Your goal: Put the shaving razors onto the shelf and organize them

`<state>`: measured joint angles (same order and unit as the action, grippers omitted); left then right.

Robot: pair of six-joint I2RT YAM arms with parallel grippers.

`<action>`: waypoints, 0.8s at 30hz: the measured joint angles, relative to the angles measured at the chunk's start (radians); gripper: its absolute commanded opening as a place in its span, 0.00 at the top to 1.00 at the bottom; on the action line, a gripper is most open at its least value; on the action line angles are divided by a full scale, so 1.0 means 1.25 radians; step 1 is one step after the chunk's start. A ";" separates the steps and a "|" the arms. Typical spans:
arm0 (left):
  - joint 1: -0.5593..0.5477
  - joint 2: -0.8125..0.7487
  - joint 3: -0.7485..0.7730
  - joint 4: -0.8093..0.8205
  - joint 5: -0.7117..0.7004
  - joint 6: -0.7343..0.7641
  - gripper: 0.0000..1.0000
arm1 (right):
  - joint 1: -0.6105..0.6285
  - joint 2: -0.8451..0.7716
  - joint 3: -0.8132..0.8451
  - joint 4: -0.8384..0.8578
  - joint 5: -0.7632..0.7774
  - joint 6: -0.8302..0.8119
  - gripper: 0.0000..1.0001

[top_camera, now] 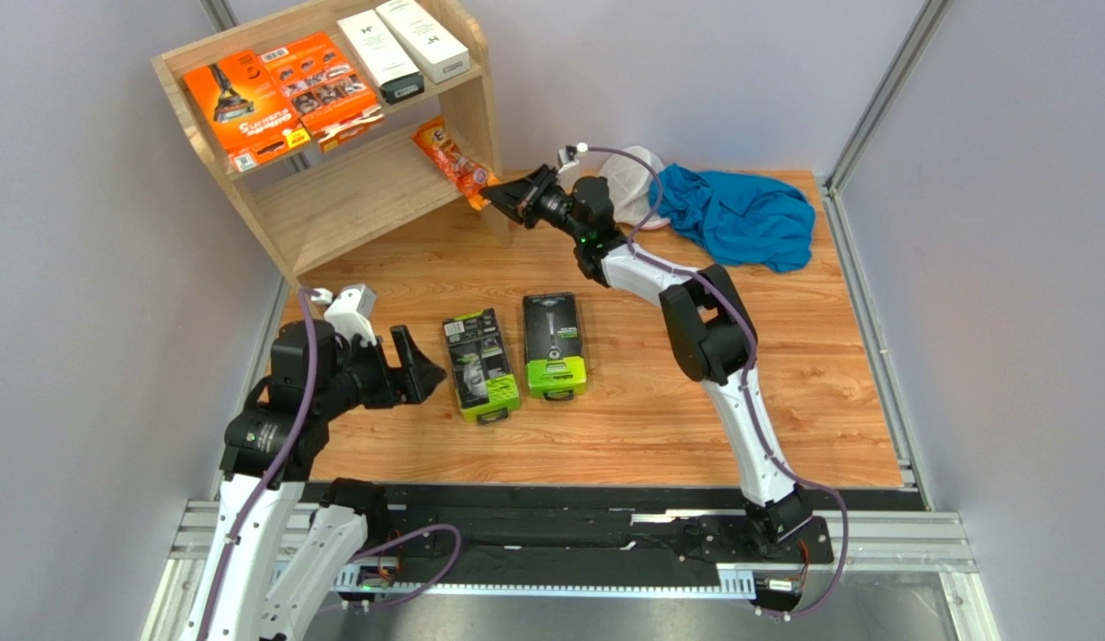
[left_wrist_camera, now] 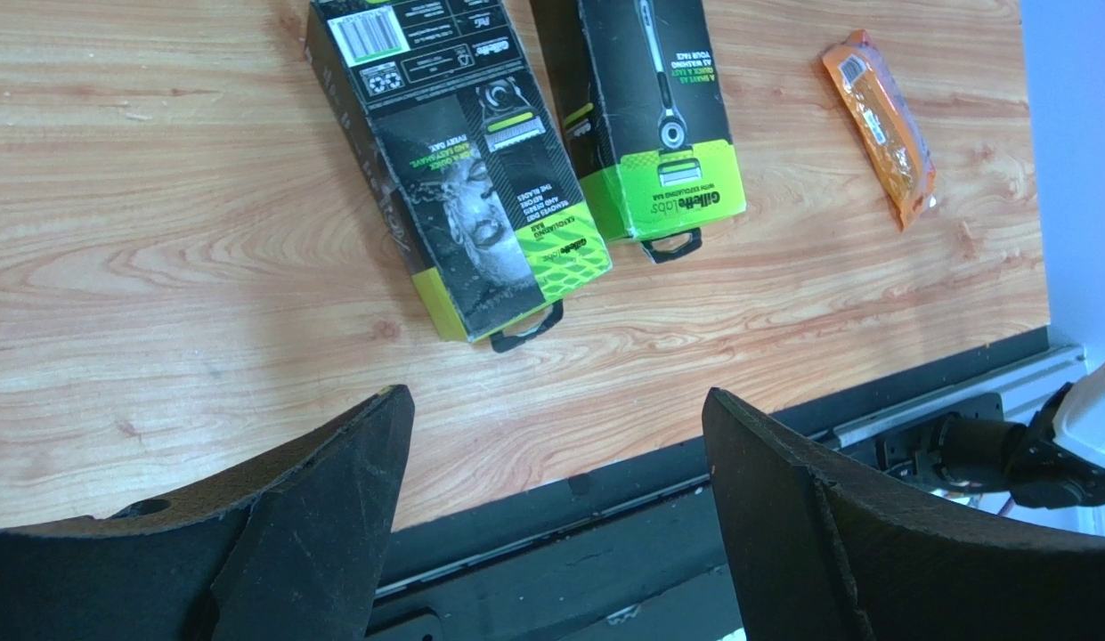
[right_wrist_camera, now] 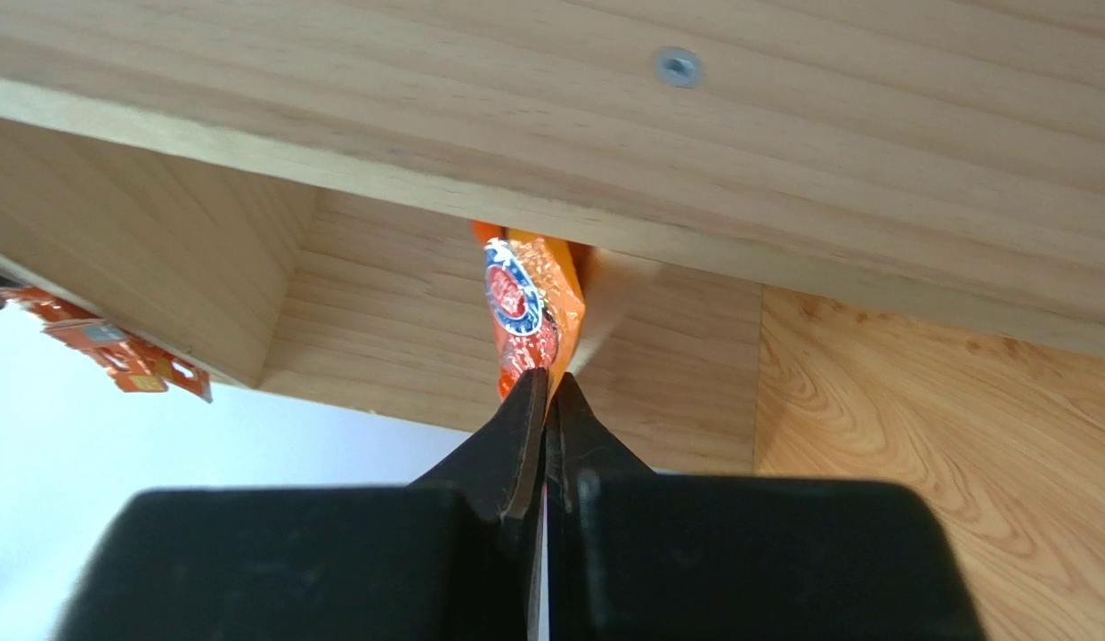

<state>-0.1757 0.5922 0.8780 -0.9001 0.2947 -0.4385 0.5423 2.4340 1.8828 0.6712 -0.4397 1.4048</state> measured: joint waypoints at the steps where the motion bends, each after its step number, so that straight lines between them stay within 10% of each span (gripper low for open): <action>1: 0.000 0.000 0.000 0.000 0.000 0.000 0.12 | 0.003 -0.007 -0.007 0.009 0.013 -0.003 1.00; 24: 0.000 -0.006 0.000 0.006 0.008 0.000 0.12 | 0.035 -0.023 0.090 -0.016 0.121 -0.039 0.91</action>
<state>-0.1757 0.5842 0.8776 -0.8928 0.3050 -0.4389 0.5861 2.4054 1.9957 0.6506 -0.2882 1.3556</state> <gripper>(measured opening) 0.880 0.027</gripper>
